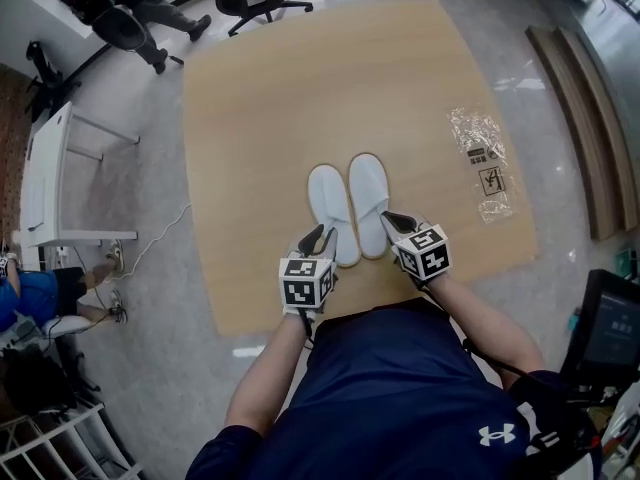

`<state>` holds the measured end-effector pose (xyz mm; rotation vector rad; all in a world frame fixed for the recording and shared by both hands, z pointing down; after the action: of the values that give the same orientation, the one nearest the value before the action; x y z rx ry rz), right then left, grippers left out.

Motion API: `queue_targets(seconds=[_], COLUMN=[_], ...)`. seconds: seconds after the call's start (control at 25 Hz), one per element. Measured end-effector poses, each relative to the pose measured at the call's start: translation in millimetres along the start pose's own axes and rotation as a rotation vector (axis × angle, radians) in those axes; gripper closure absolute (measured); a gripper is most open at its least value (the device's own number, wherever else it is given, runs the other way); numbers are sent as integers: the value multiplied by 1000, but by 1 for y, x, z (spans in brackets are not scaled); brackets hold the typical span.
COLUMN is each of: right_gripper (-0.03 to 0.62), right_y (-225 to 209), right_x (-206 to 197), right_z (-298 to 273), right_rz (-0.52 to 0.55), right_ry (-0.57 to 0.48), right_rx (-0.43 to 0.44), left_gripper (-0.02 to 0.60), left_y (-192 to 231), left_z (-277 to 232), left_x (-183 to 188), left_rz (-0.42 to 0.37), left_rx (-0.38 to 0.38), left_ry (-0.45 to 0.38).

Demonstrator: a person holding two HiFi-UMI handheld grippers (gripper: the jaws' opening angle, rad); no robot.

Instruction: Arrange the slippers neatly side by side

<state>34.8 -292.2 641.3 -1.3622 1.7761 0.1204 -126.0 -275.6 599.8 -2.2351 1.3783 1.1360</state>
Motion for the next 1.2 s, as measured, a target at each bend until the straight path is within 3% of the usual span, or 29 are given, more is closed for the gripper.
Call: queue_targets(seconds=[0.12, 0.28, 0.68, 0.88, 1.04, 1.2], right_gripper=[583, 583, 583, 583, 583, 583], right_y=[15, 42, 102, 104, 109, 115], right_x=[13, 24, 63, 95, 113, 117], right_z=[16, 30, 67, 99, 119, 120], right_rz=[-9, 22, 118, 130, 179, 209], right_ry=[-36, -37, -169, -292, -346, -349], right_rx=[46, 119, 316, 312, 315, 309], left_gripper=[522, 572, 581, 581, 581, 581], left_y=[-10, -28, -57, -82, -85, -79], left_z=[10, 31, 49, 51, 60, 65], left_x=[8, 26, 59, 95, 104, 98], left_rz=[9, -56, -60, -129, -262, -235], left_rx=[-32, -46, -124, -228, -175, -162], left_ry=[-23, -50, -151, -242, -290, -280])
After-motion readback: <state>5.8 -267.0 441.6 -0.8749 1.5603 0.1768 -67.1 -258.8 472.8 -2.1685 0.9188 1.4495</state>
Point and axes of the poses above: the fingertips, and each gripper's own axes: z backward along the fingers, y to its left, x out of its top, the point moved 4 cm from there along z, backward along the fingers, and after that the axes turned 9 degrees about -z, right-handed, at the moved point
